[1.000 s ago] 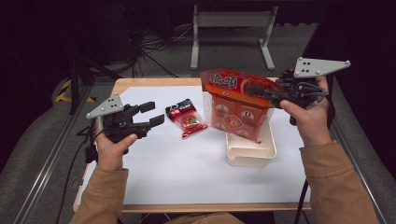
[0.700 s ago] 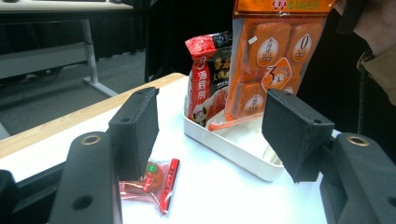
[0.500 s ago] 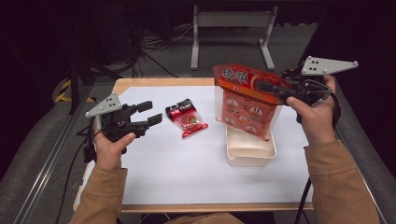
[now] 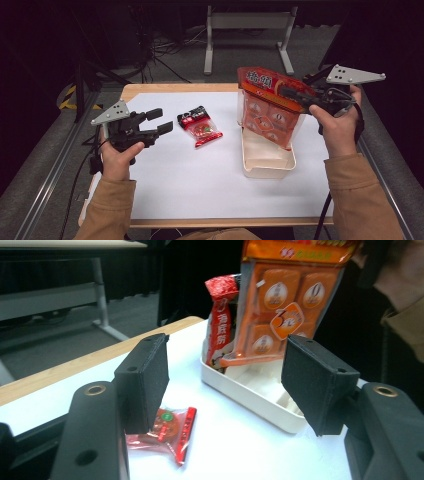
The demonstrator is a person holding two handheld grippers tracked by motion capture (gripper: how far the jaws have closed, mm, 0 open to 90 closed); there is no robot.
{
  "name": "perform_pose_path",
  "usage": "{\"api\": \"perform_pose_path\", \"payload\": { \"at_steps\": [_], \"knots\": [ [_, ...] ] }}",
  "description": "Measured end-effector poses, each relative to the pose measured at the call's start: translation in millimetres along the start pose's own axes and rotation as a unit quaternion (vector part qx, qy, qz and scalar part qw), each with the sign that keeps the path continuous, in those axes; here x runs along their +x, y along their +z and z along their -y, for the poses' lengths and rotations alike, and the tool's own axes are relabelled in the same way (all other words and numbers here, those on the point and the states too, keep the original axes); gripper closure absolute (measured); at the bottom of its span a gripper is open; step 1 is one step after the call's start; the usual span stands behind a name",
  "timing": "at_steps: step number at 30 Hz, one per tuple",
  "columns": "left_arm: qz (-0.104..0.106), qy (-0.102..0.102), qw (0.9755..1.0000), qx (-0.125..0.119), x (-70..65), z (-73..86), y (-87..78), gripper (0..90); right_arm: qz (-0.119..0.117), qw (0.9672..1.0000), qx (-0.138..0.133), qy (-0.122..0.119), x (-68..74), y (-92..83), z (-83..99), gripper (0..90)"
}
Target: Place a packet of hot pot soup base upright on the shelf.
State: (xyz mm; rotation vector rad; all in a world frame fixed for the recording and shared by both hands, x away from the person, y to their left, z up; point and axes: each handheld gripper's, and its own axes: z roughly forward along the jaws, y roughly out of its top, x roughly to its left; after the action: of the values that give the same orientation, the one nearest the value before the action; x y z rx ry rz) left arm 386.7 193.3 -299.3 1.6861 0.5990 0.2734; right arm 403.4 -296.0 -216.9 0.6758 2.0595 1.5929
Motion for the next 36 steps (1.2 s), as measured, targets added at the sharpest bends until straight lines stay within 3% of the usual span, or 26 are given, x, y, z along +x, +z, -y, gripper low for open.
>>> {"api": "perform_pose_path", "payload": {
  "at_steps": [16,36],
  "knots": [
    [0.006,-0.001,1.0000,0.002,1.1,1.8,2.2,35.9,0.022,0.9994,0.021,0.019,-4.7,3.6,26.4,90.0],
    [0.006,-0.003,1.0000,0.005,3.4,4.3,5.0,33.7,0.012,0.9992,0.014,0.036,-6.6,4.2,51.7,90.0]
  ]
}}
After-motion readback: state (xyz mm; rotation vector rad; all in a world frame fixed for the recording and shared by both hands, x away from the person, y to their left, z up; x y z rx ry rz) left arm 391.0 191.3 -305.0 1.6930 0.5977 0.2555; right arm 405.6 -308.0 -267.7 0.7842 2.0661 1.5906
